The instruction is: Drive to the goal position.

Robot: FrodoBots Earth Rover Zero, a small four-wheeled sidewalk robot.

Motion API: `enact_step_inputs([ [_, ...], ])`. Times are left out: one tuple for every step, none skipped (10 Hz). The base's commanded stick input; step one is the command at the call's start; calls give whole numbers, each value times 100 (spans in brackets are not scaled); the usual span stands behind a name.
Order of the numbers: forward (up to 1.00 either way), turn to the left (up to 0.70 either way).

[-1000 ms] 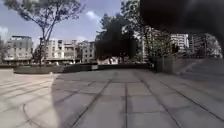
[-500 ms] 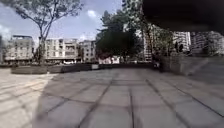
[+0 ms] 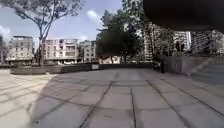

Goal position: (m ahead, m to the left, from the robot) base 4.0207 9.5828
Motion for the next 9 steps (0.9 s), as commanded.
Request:
enact_step_inputs([
  [70,0],
  [70,0],
  [70,0],
  [70,0],
  [70,0],
  [70,0],
  [70,0],
  [70,0],
  [70,0],
])
